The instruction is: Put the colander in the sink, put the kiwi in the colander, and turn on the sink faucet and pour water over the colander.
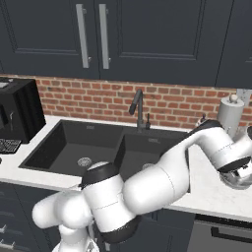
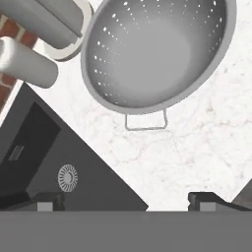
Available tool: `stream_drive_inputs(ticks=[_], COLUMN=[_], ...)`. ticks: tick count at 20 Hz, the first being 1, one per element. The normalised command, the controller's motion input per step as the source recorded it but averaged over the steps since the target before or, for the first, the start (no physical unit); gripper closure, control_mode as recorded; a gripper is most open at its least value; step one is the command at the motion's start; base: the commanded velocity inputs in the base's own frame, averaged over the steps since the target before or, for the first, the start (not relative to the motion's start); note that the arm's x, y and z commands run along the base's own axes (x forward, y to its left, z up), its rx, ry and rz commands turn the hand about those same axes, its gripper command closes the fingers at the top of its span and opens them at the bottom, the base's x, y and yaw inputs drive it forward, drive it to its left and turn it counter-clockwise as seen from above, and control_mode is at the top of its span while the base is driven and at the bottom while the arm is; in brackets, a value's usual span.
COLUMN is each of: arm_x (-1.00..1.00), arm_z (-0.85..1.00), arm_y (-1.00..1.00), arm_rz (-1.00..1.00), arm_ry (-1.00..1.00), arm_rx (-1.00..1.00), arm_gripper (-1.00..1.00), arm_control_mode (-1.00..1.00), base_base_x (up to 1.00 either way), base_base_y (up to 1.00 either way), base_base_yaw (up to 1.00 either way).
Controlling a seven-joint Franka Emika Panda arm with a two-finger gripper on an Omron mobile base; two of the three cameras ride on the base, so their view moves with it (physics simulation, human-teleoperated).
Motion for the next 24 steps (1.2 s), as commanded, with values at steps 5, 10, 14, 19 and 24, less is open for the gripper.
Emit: stream_drive_inputs(ticks=[5, 10, 14, 19, 24], arm_x=[0.27, 0.15, 0.02, 0.06, 0.17], arm_z=[-0.25, -0.25, -0.29, -0.33, -0.26], arm_y=[-0.45, -0.43, -0.17, 0.00, 0.00], arm_rz=[-0.05, -0.06, -0.12, -0.15, -0.15], arm_ry=[0.10, 0.11, 0.12, 0.05, 0.02], arm_rx=[0.09, 0.07, 0.02, 0.00, 0.00], arm_gripper=[-1.00, -1.00, -1.00, -1.00, -1.00], arm_control_mode=[-1.00, -1.00, -1.00, -1.00, -1.00], base_base_x=[0.00, 0.00, 0.00, 0.00, 0.00], base_base_y=[0.00, 0.00, 0.00, 0.00, 0.00], base_base_yaw=[0.00, 0.00, 0.00, 0.00, 0.00])
